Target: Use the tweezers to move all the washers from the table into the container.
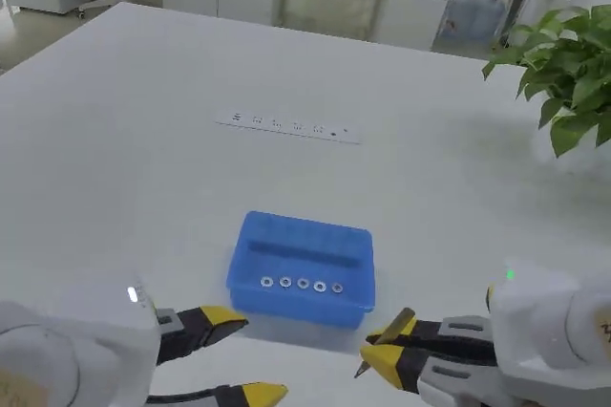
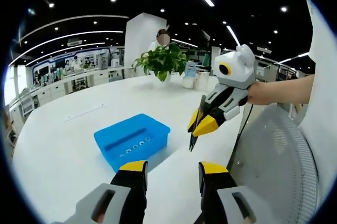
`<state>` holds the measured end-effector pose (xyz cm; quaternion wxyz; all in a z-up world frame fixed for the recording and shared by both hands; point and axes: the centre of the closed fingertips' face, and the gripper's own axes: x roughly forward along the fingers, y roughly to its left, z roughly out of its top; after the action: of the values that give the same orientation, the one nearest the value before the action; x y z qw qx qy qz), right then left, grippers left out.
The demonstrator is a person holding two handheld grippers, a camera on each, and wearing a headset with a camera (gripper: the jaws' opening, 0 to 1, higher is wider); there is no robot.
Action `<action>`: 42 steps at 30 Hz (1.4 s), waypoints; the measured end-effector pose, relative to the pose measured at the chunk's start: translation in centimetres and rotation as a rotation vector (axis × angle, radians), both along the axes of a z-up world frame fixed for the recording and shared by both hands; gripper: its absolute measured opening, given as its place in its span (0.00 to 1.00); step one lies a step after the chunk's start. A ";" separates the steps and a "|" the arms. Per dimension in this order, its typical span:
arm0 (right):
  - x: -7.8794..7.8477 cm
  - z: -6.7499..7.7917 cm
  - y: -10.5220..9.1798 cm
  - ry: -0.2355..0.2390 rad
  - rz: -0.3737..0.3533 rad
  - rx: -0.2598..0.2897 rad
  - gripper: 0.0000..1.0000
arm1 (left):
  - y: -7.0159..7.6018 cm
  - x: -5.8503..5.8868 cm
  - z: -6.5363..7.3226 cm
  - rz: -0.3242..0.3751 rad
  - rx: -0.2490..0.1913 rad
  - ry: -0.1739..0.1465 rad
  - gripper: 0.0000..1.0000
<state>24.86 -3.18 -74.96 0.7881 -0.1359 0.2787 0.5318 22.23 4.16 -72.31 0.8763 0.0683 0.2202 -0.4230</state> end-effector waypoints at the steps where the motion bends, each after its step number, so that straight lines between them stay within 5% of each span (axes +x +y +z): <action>1: -0.2 -0.1 0.1 0.001 0.005 -0.001 0.03 | -0.1 -0.2 -0.1 -0.011 0.001 0.008 0.30; 5: -0.9 -0.7 0.4 0.007 0.035 -0.010 0.03 | -0.7 -0.5 -0.1 -0.045 0.015 0.017 0.25; 9: -2.0 -1.8 0.2 -0.029 0.135 -0.115 0.03 | -2.3 -1.0 0.1 -0.122 0.006 0.056 0.21; 12: -2.5 -2.6 0.1 -0.089 0.221 -0.222 0.03 | -4.0 -1.1 0.3 -0.199 0.042 0.051 0.24; 18: -3.8 -3.2 0.8 -0.102 0.343 -0.267 0.03 | -6.6 -1.3 0.8 -0.335 0.085 0.047 0.20; 23: -4.0 -3.8 0.6 -0.132 0.405 -0.334 0.03 | -7.3 -1.8 0.3 -0.474 0.215 0.016 0.09; 30: -4.1 -3.9 0.5 -0.146 0.431 -0.358 0.03 | -8.0 -2.2 -0.3 -0.522 0.246 0.047 0.06; 42: -4.4 -3.9 0.8 -0.143 0.432 -0.341 0.03 | -7.8 -2.2 -1.4 -0.545 0.329 0.038 0.00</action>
<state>20.50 -2.34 -78.87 0.6398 -0.3599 0.2727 0.6219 20.08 -3.61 -73.70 0.7037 0.2577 0.2757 -0.6020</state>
